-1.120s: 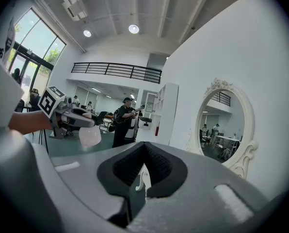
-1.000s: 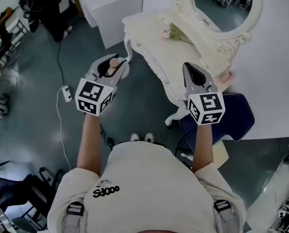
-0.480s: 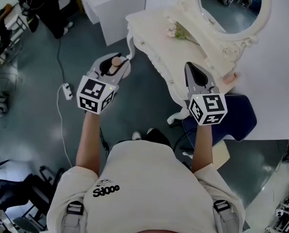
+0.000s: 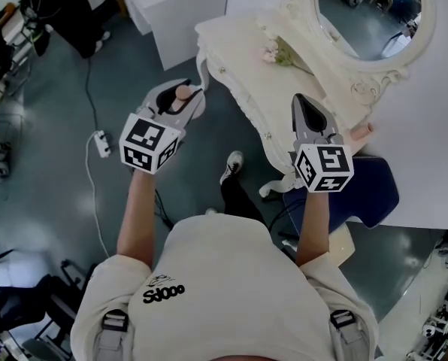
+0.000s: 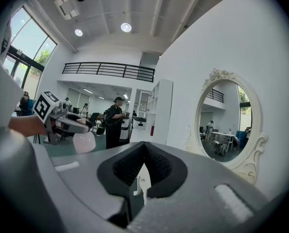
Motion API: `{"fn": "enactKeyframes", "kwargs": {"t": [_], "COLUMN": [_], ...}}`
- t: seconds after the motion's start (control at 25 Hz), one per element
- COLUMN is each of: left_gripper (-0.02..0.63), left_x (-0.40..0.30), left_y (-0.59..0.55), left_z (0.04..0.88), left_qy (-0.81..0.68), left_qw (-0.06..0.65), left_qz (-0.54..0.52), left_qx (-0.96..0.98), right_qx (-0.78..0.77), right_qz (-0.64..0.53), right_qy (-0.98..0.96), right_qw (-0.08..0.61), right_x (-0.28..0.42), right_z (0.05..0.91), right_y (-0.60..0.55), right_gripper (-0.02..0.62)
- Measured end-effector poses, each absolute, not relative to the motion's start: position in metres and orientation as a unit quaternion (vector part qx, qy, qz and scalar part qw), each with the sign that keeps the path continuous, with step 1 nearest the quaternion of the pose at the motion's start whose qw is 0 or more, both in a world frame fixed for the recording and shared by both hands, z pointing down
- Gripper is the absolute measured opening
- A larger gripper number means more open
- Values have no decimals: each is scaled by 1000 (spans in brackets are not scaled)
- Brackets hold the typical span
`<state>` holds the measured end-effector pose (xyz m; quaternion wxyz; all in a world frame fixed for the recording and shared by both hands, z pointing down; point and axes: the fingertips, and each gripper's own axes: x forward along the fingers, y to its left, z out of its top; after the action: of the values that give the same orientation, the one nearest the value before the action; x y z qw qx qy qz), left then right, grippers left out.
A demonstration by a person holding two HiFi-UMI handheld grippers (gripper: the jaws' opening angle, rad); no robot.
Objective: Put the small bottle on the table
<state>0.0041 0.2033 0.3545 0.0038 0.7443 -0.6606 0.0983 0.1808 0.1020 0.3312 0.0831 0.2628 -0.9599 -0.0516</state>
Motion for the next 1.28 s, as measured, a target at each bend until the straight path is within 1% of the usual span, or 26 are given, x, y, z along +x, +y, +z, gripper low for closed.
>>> {"fn": "enactKeyframes", "kwargs": {"t": [0.28, 0.56, 0.84, 1.08, 1.28], "left_gripper": [138, 138, 138, 138, 138], "left_x": [-34, -72, -97, -120, -134], "left_y": [133, 48, -28, -82, -115], "left_z": [351, 341, 340, 336, 340], "left_qy": [-664, -672, -675, -678, -678], "left_qw": [-2, -1, 13, 14, 22], "left_qz": [105, 104, 113, 111, 115], "left_qx": [741, 733, 729, 726, 725], "right_qx": [258, 242, 234, 217, 214], "right_qz": [-47, -50, -29, -27, -18], "right_qy": [-962, -965, -968, -972, -973], "right_qw": [77, 86, 86, 85, 86], "right_x": [140, 94, 62, 31, 19], "right_z": [331, 330, 331, 333, 339], "right_y": [29, -58, -143, -193, -220], "right_gripper": [2, 2, 2, 2, 2]}}
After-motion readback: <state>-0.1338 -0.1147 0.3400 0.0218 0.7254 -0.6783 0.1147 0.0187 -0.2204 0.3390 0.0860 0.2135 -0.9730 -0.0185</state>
